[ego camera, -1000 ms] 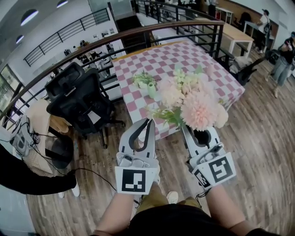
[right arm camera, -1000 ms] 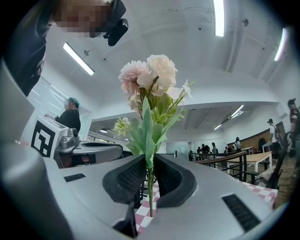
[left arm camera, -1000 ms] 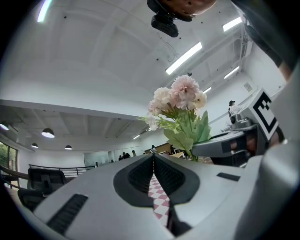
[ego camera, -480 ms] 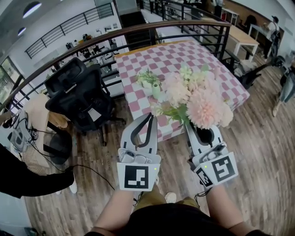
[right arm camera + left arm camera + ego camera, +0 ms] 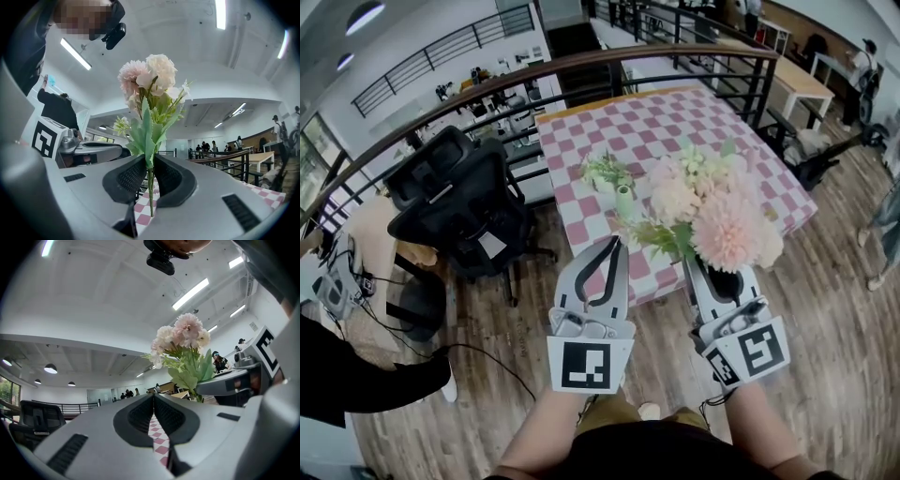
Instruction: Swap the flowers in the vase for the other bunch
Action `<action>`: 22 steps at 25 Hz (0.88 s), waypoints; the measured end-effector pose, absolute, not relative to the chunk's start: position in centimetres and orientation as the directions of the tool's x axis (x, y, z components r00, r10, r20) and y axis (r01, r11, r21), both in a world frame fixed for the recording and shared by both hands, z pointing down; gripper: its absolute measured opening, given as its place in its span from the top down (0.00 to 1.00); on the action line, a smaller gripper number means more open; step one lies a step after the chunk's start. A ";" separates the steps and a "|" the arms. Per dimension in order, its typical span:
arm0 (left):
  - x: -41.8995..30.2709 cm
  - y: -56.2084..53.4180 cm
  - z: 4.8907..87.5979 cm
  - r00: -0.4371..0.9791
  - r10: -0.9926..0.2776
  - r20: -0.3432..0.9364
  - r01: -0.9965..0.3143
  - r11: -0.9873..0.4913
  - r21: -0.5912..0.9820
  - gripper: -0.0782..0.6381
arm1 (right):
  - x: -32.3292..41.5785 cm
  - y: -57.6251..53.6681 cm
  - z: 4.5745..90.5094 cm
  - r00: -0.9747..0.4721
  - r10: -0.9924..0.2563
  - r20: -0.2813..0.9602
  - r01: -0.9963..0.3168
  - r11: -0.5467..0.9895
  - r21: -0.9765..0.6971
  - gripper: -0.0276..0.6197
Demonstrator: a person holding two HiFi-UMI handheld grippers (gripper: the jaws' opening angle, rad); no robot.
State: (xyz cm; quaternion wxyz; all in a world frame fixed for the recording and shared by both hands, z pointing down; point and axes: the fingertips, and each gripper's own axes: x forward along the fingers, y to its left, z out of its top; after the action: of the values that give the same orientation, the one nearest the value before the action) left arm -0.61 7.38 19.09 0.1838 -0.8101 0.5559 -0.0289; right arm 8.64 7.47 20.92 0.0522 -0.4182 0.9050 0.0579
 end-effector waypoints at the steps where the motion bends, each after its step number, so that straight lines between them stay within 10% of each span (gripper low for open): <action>1: -0.7 6.7 19.2 0.379 -0.912 -0.157 -0.893 -0.316 -0.321 0.88 | 8.5 6.8 21.0 -0.645 -0.752 -0.139 -0.763 0.643 0.060 0.86; 22: -2.5 -5.0 19.5 0.422 -0.897 -0.130 -0.868 -0.359 -0.343 0.88 | 5.2 -4.5 21.7 -0.654 -0.748 -0.110 -0.755 0.655 0.037 0.86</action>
State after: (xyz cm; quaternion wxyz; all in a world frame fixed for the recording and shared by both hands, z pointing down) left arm -2.52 -5.01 19.53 0.1824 -0.8234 0.5359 -0.0395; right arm 5.19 -4.48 21.74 0.0424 -0.4137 0.9086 0.0396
